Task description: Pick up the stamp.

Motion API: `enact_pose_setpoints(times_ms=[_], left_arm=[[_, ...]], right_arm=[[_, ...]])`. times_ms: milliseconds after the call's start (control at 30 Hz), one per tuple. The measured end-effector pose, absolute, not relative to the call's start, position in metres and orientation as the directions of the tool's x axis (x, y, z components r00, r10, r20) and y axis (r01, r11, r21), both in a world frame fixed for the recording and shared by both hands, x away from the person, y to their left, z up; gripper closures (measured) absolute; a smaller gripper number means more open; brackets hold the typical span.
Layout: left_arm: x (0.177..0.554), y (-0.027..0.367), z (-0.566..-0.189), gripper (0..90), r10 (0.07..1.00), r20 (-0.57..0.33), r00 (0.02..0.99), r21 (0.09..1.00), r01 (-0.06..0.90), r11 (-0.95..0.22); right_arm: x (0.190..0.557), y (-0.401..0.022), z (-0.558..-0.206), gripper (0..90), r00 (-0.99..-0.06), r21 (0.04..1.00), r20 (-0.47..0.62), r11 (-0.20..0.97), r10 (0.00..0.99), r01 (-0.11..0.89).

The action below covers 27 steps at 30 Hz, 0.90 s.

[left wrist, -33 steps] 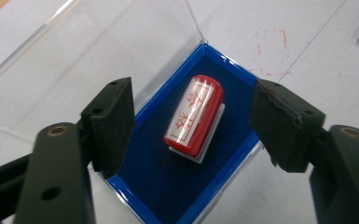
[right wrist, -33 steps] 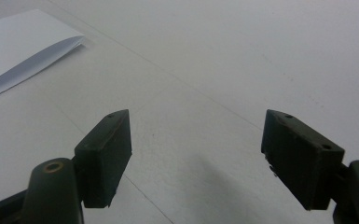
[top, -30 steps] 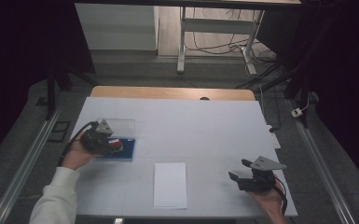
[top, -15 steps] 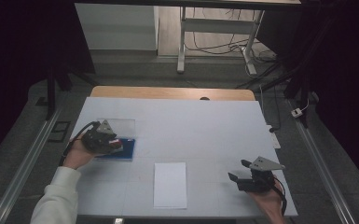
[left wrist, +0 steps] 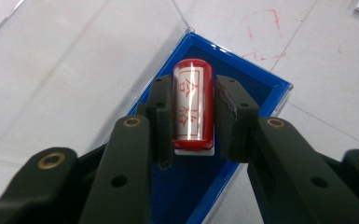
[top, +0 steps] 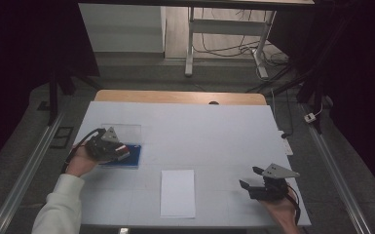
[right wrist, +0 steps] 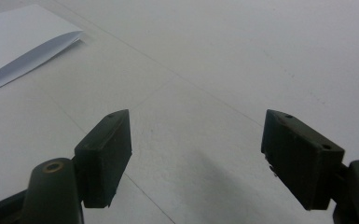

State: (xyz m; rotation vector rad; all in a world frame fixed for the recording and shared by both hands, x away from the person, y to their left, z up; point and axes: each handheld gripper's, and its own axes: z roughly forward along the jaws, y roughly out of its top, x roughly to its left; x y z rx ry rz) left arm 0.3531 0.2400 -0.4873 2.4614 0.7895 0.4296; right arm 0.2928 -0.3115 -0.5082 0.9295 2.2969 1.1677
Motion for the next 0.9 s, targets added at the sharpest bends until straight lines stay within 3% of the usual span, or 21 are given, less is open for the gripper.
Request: enact_pose_setpoints(times_ms=[533,900], left_arm=[[0.3512,0.2409,-0.4858,70.6,0.597,0.153,0.788,0.561,0.428,-0.709],[0.3473,0.2443,-0.4798,70.7,0.624,0.115,0.773,0.612,0.44,-0.658]], right_arm=[[0.2929,-0.3112,-0.5087,24.2,-0.701,0.815,-0.05,0.435,0.711,0.383],[0.2927,-0.3122,-0.5091,24.4,-0.699,0.816,-0.049,0.432,0.714,0.384]])
